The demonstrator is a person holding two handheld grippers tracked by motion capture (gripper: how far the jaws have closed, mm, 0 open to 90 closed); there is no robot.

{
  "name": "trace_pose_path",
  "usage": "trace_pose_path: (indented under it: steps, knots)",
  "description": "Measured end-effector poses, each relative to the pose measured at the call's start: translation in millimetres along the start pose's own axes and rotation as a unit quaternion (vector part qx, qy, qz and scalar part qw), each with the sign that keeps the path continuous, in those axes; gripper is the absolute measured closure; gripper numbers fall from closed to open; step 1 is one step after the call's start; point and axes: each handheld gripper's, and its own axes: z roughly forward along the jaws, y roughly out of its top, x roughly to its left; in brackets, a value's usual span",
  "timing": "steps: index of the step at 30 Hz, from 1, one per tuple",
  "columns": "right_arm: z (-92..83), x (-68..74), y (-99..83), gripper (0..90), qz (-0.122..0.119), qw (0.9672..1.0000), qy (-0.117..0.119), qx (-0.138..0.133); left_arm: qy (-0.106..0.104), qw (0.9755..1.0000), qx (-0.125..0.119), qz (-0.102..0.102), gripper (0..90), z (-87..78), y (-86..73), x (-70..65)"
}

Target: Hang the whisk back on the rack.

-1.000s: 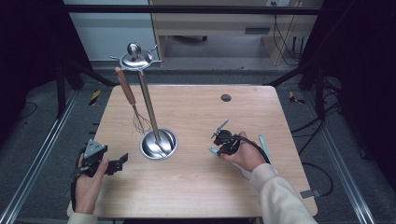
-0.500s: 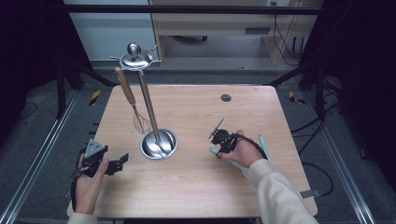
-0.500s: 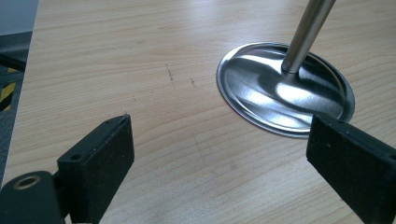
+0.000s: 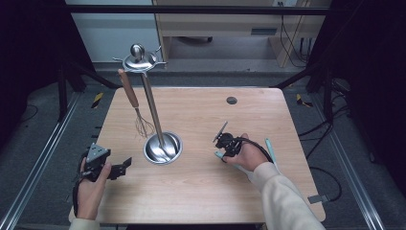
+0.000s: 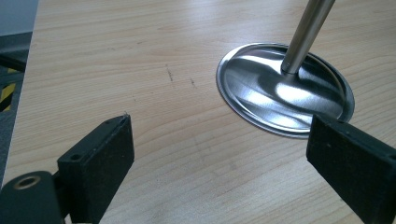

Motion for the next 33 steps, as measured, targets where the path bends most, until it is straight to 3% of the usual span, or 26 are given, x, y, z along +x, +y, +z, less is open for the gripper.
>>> trace_pose_path:
  steps: [33]
  knots:
    - [-8.2, -0.5, 0.1, 74.7, 0.016, 0.9997, 0.015, -0.013, -0.001, 1.0000, 0.002, 0.000, 7.3, -0.5, -0.1, 0.3]
